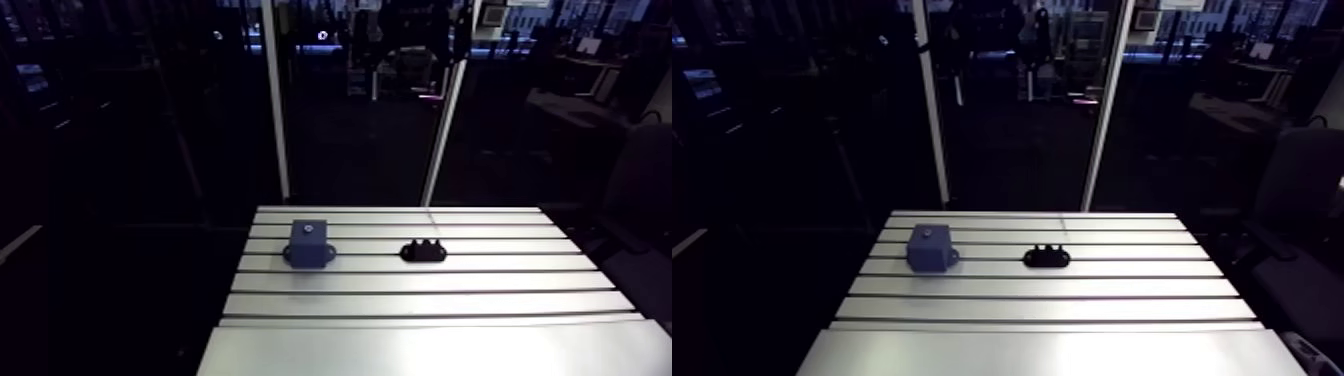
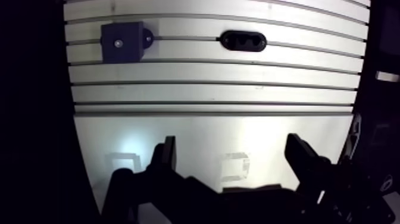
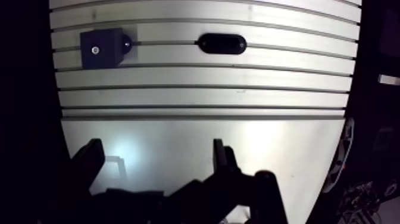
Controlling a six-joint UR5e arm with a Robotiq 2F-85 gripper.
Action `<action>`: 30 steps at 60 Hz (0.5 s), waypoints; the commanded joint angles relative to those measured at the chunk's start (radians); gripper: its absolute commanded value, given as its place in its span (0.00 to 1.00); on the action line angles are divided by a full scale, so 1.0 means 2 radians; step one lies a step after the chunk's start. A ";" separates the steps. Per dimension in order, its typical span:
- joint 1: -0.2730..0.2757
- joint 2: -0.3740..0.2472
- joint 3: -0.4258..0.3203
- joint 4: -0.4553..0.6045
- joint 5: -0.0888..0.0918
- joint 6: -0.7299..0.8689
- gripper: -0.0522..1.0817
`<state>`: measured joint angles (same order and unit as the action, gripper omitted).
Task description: Pick up the M10 bolt and insert it into the hole until fully seated.
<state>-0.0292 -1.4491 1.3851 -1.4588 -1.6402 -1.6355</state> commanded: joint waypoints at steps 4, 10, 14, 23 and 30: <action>-0.003 0.000 -0.009 0.004 0.003 -0.001 0.05; -0.003 0.000 -0.005 0.006 0.003 -0.002 0.05; -0.003 0.000 -0.004 0.007 0.003 -0.002 0.05; 0.000 0.000 -0.002 0.007 0.004 -0.001 0.05; 0.000 0.000 0.000 0.007 0.003 -0.002 0.05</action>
